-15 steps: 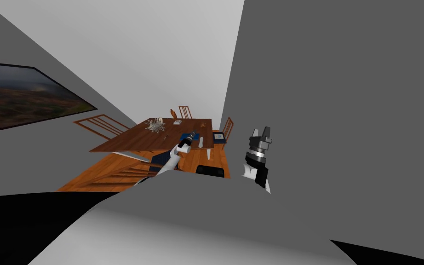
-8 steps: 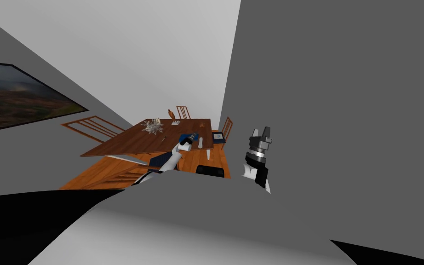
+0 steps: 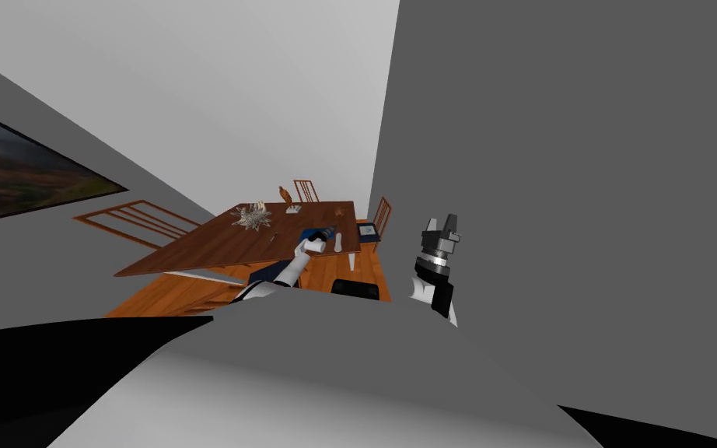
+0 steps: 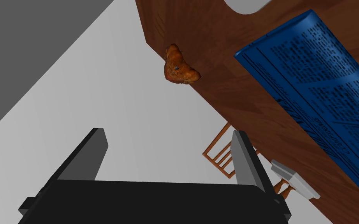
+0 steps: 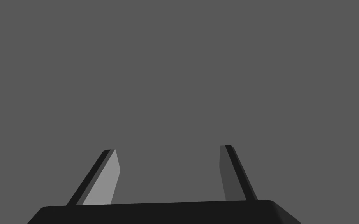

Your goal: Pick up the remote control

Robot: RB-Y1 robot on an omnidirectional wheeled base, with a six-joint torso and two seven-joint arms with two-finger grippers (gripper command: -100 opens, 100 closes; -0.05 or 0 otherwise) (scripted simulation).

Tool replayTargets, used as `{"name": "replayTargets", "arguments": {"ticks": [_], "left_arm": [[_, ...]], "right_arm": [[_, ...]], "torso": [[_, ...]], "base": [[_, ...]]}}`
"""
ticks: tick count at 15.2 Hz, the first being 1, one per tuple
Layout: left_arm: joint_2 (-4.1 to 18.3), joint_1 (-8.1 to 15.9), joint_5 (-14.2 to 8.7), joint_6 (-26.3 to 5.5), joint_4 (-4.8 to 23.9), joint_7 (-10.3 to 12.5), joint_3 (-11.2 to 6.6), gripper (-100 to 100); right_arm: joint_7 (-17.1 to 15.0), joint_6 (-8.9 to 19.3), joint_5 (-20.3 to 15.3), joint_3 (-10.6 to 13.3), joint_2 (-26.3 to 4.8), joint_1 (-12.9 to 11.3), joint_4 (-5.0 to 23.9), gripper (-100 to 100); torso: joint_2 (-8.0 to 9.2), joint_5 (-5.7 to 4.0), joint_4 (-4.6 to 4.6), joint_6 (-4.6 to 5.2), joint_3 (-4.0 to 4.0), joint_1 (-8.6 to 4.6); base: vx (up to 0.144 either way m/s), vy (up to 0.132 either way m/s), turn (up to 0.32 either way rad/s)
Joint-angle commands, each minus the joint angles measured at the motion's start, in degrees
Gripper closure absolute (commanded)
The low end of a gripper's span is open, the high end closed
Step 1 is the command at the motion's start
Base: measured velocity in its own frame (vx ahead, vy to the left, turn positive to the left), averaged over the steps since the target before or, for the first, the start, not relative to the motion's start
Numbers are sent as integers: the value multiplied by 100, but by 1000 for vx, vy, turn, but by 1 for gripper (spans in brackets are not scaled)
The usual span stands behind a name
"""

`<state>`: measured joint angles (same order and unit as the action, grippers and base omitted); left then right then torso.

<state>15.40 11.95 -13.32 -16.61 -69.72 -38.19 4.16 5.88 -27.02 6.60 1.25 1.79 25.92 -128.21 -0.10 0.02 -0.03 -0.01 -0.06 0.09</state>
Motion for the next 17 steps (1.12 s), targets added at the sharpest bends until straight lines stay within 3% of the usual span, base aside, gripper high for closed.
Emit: {"name": "replayTargets", "arguments": {"ticks": [1, 3, 4, 6, 7, 9, 10, 12, 13, 15, 16, 17], "left_arm": [[3, 286, -50, -286, 286, -225, 16, -100], [3, 300, -50, -364, 460, -225, 16, -100], [6, 546, -95, -593, 628, -414, 30, -100], [6, 546, -95, -665, 816, -414, 30, -100], [5, 788, -138, -902, 988, -601, 44, -100], [5, 788, -138, -960, 1165, -601, 44, -100], [1, 1025, -182, -1197, 1350, -783, 58, -100], [1, 1025, -182, -1249, 1508, -783, 58, -100], [-6, 1254, -224, -1463, 1722, -961, 71, -100], [-6, 1254, -224, -1531, 1842, -961, 71, -100], [-15, 1477, -265, -1767, 2030, -1134, 84, -100], [-15, 1477, -265, -1804, 2154, -1134, 84, -100]], "right_arm": [[0, 0, 0, 0, 0, 0, 0, 0], [0, 0, 0, 0, 0, 0, 0, 0], [0, 0, 0, 0, 0, 0, 0, 0], [0, 0, 0, 0, 0, 0, 0, 0], [0, 0, 0, 0, 0, 0, 0, 0], [0, 0, 0, 0, 0, 0, 0, 0], [0, 0, 0, 0, 0, 0, 0, 0], [0, 0, 0, 0, 0, 0, 0, 0], [0, 0, 0, 0, 0, 0, 0, 0], [0, 0, 0, 0, 0, 0, 0, 0], [0, 0, 0, 0, 0, 0, 0, 0], [0, 0, 0, 0, 0, 0, 0, 0]], "torso": [[0, 0, 0, 0, 0, 0], [1, 0, 1, 2, 1, 3], [1, 1, 0, 1, 1, 2], [-2, 0, 0, 3, -1, 2], [-1, 0, 0, 0, 0, 1], [-1, 0, 0, 2, -1, 3], [0, 1, 0, 0, 0, 2], [0, 0, 0, 1, 0, 0], [1, 0, 0, 0, 0, -1], [1, 0, 1, 2, 1, 1], [1, 0, 0, -1, 1, 0], [0, 0, 1, 3, 1, 0]], "base": [[5, 32, -78], [5, 34, -77], [10, 35, -110], [12, 33, -95], [10, 32, -98], [8, 37, -76], [8, 27, -97], [6, 27, -76], [2, 31, -92], [5, 32, -84], [7, 29, -100], [10, 34, -112]]}}
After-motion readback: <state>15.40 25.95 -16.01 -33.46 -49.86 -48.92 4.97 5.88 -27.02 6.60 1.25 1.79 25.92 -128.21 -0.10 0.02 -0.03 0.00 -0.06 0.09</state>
